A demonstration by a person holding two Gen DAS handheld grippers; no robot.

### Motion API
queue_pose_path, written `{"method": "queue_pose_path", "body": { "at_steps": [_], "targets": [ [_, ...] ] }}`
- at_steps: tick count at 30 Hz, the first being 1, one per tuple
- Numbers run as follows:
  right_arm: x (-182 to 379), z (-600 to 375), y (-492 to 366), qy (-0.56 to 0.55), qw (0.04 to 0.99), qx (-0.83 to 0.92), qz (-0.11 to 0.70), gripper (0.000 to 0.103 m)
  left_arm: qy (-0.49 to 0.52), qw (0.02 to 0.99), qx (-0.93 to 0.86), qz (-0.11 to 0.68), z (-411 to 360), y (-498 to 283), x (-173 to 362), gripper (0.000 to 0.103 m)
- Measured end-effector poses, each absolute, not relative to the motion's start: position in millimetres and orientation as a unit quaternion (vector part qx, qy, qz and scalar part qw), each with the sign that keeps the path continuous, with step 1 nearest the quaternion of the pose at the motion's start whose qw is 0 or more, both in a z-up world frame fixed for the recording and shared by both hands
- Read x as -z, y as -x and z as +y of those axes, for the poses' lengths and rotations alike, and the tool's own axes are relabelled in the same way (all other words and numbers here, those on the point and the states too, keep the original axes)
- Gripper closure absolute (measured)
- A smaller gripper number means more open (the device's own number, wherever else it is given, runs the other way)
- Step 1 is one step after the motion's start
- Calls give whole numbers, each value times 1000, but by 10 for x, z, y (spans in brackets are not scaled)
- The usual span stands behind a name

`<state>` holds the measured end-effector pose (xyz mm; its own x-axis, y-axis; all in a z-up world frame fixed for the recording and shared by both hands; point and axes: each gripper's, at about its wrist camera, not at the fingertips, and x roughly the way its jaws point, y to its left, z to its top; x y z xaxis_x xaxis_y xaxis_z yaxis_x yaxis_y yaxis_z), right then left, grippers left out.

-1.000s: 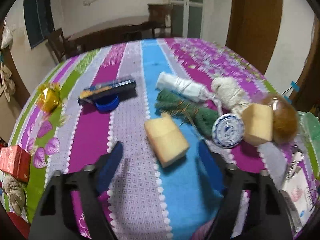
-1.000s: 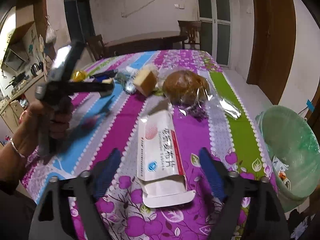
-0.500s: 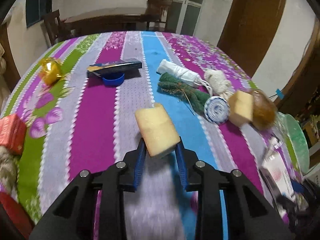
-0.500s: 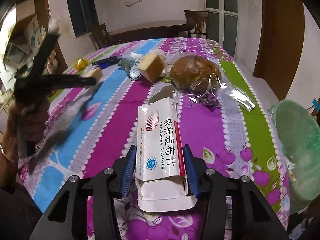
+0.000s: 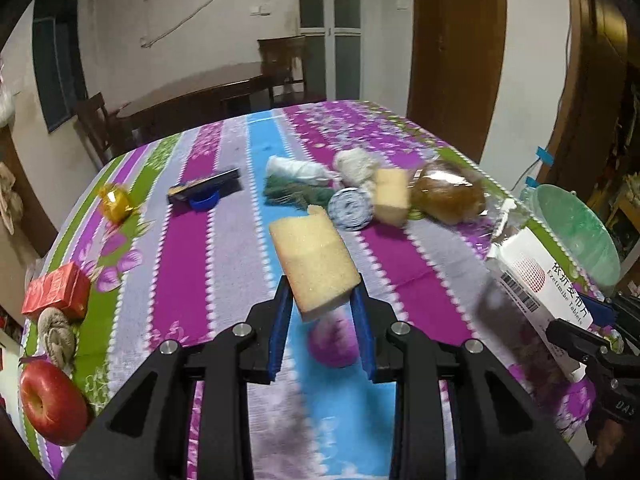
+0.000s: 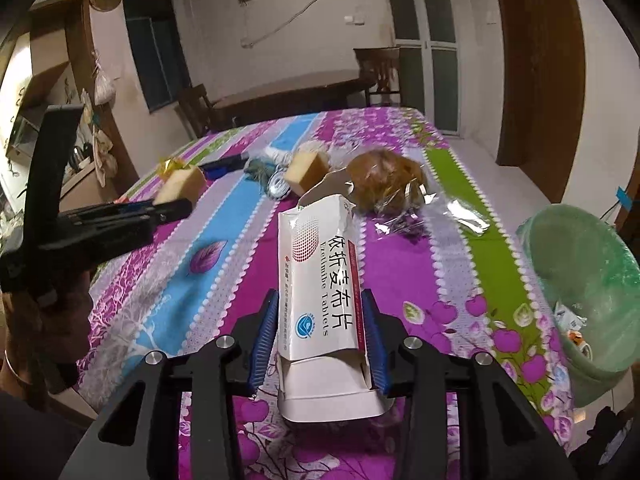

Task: Collect trash
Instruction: 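Carry the tablet box and yellow sponge over the green bin with both tools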

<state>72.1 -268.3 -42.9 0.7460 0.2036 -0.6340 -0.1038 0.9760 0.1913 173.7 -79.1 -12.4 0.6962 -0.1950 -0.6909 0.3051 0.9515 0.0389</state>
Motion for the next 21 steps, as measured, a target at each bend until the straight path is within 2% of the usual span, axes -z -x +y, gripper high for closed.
{"method": "queue_pose_path", "body": {
  "at_steps": [9,21],
  "targets": [
    [210,-2999,-581,-80,941,-39,326,63,-119,919,165,339,-1361,-1653,-5,75],
    [-195,-3963,-360,-100,942,63,315,61,-161,902,240,321,-2248,-1638,-148,75]
  ]
}}
